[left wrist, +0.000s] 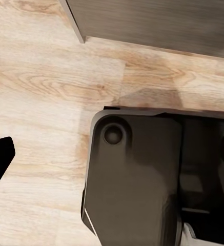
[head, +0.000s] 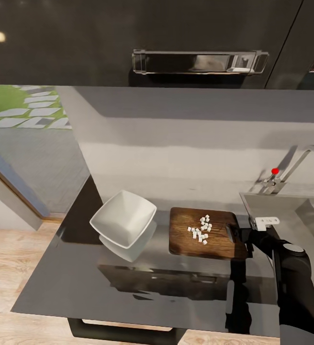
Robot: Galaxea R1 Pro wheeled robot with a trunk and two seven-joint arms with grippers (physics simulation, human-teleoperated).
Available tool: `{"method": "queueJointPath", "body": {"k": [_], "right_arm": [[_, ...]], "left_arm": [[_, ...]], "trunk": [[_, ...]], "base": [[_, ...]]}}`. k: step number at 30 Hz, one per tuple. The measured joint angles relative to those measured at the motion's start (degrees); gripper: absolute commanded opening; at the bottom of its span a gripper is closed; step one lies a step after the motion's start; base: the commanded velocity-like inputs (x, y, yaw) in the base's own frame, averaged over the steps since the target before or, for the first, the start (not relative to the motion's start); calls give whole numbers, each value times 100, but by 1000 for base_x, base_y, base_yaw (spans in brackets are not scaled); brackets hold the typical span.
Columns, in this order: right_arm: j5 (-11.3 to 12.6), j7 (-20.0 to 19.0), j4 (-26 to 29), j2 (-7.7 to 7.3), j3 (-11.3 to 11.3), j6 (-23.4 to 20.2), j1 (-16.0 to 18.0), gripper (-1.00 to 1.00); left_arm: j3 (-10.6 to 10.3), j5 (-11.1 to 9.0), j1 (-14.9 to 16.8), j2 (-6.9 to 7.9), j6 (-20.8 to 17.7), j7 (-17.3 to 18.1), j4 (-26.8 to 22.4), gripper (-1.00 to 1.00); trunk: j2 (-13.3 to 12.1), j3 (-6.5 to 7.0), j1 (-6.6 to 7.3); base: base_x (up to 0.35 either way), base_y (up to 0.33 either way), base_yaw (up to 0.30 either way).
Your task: In the kitchen, take the Vidalia onion out of the sink, dice it on the chopping board with the paring knife, put the diced onion into the bowl on the countertop, then place both the paring knife and the chopping board into the sink.
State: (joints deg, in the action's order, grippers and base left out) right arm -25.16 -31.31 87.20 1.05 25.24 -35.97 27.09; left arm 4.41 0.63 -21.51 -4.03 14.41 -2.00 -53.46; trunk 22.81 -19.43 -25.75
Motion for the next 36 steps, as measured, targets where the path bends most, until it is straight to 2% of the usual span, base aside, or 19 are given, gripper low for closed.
{"method": "queueJointPath", "body": {"k": [30, 36], "right_arm": [[1, -1, 4, 3, 3, -4, 0, 100], [70, 5, 12, 3, 4, -10, 2, 100]], "left_arm": [[-7, 0, 0, 1, 0, 0, 6, 100], [-6, 0, 0, 2, 0, 0, 1, 100]], "trunk": [[0, -255, 0], [2, -286, 1]], "base": [[0, 0, 0], [0, 0, 0]]}}
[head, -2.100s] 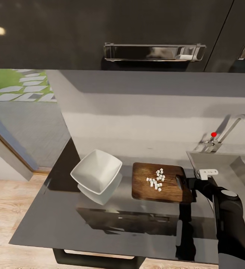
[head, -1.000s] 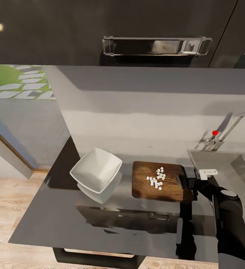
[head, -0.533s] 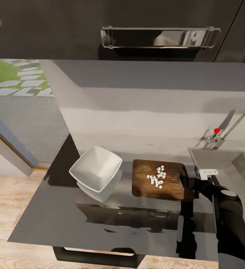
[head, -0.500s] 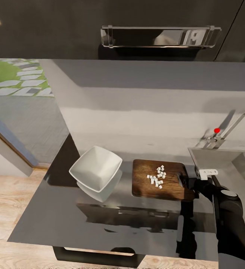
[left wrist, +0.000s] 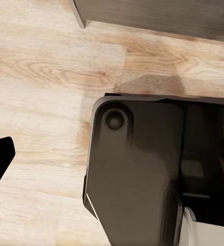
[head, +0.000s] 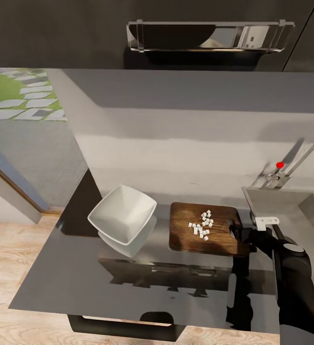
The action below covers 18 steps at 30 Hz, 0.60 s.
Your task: In the kitchen, take the Vidalia onion out of the sink, dice it on the chopping board with the paring knife, put the diced onion into the bowl on the countertop, then place both the paring knife and the chopping board into the sink.
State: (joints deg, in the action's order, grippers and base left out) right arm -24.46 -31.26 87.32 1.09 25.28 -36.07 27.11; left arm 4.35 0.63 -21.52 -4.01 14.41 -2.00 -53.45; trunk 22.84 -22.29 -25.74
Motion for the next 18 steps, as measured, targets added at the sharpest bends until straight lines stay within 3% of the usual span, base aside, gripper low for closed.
{"method": "queueJointPath", "body": {"k": [1, 2, 12, 18], "right_arm": [[1, -1, 1, 0, 0, 1, 0, 100], [2, -3, 1, 0, 0, 1, 0, -100], [17, -7, 0, 1, -1, -3, -1, -100], [-130, -8, -3, -1, 8, 34, -2, -100]], "left_arm": [[-1, 0, 0, 0, 0, 0, 0, 100], [-1, 0, 0, 0, 0, 0, 0, 100], [-2, 0, 0, 0, 0, 0, 3, 100], [-2, 0, 0, -1, 0, 0, 5, 100]], "trunk": [[0, -1, 0], [0, -2, 0], [0, -2, 0], [-1, 35, -1]], "base": [[0, 0, 0], [0, 0, 0], [0, 0, 0], [0, 0, 0]]}}
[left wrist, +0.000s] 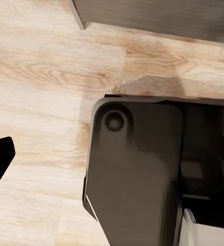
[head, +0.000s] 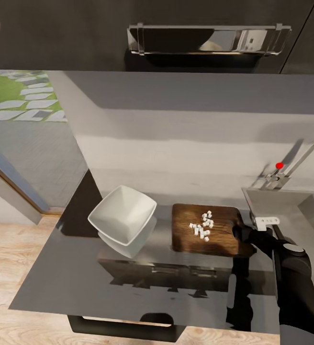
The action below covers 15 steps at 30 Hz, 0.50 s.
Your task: In the kitchen, take the Vidalia onion out of the sink, dice it on the chopping board with the paring knife, put the diced onion into the bowl on the countertop, then place both the paring knife and the chopping board into the sink.
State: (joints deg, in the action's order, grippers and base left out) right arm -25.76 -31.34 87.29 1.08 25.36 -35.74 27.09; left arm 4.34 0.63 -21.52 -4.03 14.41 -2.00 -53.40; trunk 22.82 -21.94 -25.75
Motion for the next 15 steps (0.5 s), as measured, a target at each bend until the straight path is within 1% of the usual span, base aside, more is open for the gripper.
{"method": "queueJointPath", "body": {"k": [1, 15], "right_arm": [[51, -5, 0, 1, -2, -24, -1, -100], [39, -8, 0, 1, 0, -23, -1, -100]], "left_arm": [[0, 0, 0, 1, 0, 0, 1, 100], [6, -7, 0, -6, 0, 0, 11, 100]], "trunk": [[0, 9, 0], [0, 135, 0]], "base": [[0, 0, 0], [0, 0, 0]]}}
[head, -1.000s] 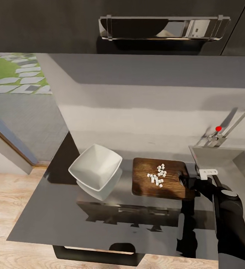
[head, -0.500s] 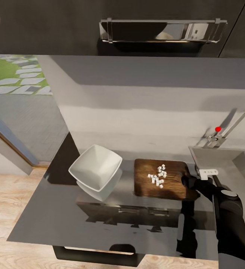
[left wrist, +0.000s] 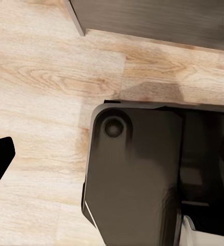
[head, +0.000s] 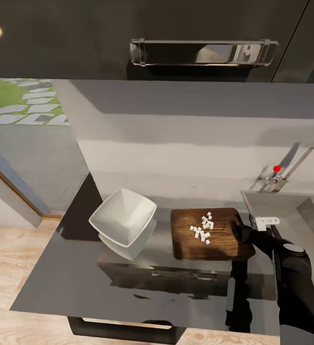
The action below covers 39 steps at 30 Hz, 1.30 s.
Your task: In the kitchen, take the Vidalia onion out of the sink, dice it on the chopping board with the paring knife, put the diced onion into the bowl on the countertop, then place both the paring knife and the chopping board into the sink.
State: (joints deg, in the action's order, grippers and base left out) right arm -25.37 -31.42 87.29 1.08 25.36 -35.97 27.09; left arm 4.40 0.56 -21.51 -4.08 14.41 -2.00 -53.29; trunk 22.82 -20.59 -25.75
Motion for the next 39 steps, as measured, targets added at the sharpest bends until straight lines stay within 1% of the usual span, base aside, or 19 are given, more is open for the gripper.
{"method": "queueJointPath", "body": {"k": [30, 39], "right_arm": [[7, 6, 3, 0, -1, 6, 0, -100], [8, 6, 8, 0, -1, 6, 0, -100]], "left_arm": [[-1, 6, 0, 3, 0, 0, -4, 100], [-3, 7, 0, 3, 0, 0, -4, 100]], "trunk": [[0, 272, 0], [0, 353, 0]], "base": [[0, 0, 0], [0, 58, 0]]}}
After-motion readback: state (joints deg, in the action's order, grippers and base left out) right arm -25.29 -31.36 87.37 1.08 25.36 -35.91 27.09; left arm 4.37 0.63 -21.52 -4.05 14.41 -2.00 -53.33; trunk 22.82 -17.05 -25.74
